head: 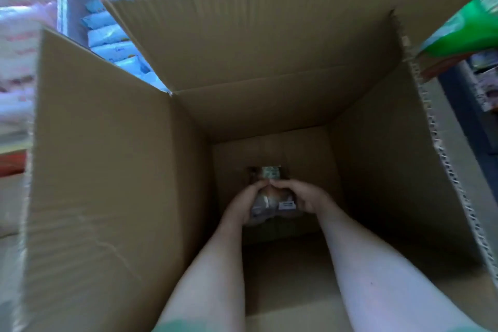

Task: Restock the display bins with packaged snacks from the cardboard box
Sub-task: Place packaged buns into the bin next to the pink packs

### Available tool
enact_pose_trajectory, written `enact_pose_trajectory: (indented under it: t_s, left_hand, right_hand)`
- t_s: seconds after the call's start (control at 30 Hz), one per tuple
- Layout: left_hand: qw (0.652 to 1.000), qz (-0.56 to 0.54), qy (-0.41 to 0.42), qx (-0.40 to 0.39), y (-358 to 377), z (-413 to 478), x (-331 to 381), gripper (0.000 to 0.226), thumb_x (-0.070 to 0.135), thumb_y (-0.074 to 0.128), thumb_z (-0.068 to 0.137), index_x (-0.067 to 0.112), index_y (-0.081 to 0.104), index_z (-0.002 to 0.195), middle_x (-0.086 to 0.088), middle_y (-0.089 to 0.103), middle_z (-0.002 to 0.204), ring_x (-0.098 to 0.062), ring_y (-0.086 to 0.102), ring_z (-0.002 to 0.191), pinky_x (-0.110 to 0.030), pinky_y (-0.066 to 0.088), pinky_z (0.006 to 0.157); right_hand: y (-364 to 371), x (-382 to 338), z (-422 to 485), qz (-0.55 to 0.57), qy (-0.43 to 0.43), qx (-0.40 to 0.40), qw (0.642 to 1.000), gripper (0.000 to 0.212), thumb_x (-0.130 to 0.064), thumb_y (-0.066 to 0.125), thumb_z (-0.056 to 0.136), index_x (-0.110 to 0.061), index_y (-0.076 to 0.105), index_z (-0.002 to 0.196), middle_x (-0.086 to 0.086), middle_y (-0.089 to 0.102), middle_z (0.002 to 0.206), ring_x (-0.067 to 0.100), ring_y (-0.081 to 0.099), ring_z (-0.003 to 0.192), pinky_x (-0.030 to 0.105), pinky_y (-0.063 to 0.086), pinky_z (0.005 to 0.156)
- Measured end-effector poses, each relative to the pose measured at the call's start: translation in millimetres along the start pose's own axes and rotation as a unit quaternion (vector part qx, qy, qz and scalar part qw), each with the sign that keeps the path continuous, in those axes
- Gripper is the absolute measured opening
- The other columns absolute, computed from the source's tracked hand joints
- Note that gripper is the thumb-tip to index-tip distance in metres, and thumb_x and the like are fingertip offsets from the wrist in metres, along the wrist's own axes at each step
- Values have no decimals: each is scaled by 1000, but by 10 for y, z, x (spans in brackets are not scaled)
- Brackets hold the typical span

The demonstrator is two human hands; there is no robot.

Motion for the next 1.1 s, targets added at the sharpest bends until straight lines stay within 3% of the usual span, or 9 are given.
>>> enact_pose_trajectory:
  t_s: [0.07,0.17,0.37,0.57,0.7,0.83,0.93,1.1]
  left_hand:
    - [999,0,47,-8,59,-160,131,70,46,79,67,13,55,124,-19,66,110,-31,70,81,-38,58,59]
    - [995,6,92,-29,128,-434,317,89,47,86,52,17,49,128,-22,65,111,-36,71,83,-39,56,59]
    - [979,67,185,-49,306,-1165,624,69,47,76,71,18,45,125,-19,62,112,-37,69,86,-41,57,58]
    - [957,121,244,-96,405,-1819,780,87,49,87,49,18,52,123,-19,67,110,-39,69,89,-54,56,75]
    - [927,173,311,-118,403,-2455,727,57,40,78,73,11,58,117,-18,70,104,-34,70,91,-52,55,84]
    - [907,201,353,-116,161,-2938,526,55,46,74,76,10,62,117,-14,72,102,-30,70,93,-45,55,86]
    - [888,187,394,-145,-185,-3270,296,48,42,69,83,6,65,115,-15,71,105,-30,69,96,-39,56,81]
    - [867,152,452,-143,-953,-3800,94,50,40,69,84,5,62,120,-15,70,110,-30,66,104,-44,51,94]
  right_hand:
    - [15,-136,-256,19,-48,9,999,34,-26,70,82,-11,57,109,13,67,97,25,66,80,35,56,68]
    - [44,-315,-645,37,-97,50,993,55,-29,76,78,-14,49,123,17,67,107,31,67,91,40,58,68]
    - [186,-510,-1475,67,-202,44,976,39,-30,69,84,-7,64,115,19,66,115,35,62,109,48,46,100]
    - [308,-524,-2300,76,-261,50,961,48,-35,71,80,-7,63,118,18,67,114,34,63,105,45,45,101]
    - [519,-379,-2783,76,-318,52,944,46,-37,70,81,-10,64,117,16,71,104,30,67,91,43,49,94]
    - [868,-185,-3159,44,-369,37,928,40,-40,69,81,-13,67,112,13,71,104,27,67,89,36,53,78]
    - [1255,-55,-3395,9,-433,20,901,34,-34,66,85,-14,67,113,12,71,107,26,67,98,40,51,89]
    - [2054,5,-3675,-36,-478,-22,877,18,-22,64,88,-17,69,105,12,72,102,25,69,92,41,52,86]
Point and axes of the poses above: each hand's wrist, its own z-axis towards the middle knuckle, its own y-axis out of the palm, x = y × z, the point moved 1 cm from there along z, towards the middle knuckle
